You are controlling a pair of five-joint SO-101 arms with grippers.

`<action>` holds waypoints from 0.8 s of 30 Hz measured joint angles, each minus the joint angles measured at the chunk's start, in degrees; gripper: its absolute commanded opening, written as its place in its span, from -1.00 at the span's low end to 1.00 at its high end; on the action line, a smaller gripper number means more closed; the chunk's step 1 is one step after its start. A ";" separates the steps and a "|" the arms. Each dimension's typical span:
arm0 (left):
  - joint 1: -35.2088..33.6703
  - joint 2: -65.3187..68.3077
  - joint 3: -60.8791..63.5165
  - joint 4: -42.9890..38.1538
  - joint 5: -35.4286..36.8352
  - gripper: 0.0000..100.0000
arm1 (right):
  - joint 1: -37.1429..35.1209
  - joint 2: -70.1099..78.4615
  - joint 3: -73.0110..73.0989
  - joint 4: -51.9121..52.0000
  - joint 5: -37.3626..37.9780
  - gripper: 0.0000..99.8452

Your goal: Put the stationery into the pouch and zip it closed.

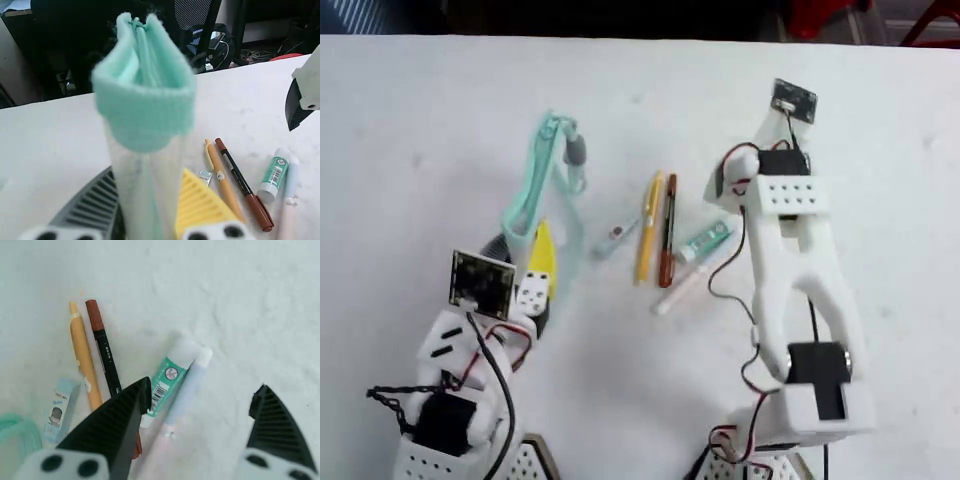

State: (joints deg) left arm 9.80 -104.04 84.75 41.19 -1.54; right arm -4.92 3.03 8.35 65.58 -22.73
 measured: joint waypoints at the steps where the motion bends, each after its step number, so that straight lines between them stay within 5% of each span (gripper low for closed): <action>1: 0.00 0.00 0.00 0.00 0.00 -0.95 | -0.26 0.70 0.00 -0.97 -0.88 -0.40; 24: 0.09 -0.70 0.97 0.00 -0.09 -0.95 | -4.31 13.10 0.00 -13.54 -5.27 -0.51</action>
State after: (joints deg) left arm 9.89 -104.75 85.71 41.19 -1.63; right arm -9.23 16.13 8.35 52.04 -28.00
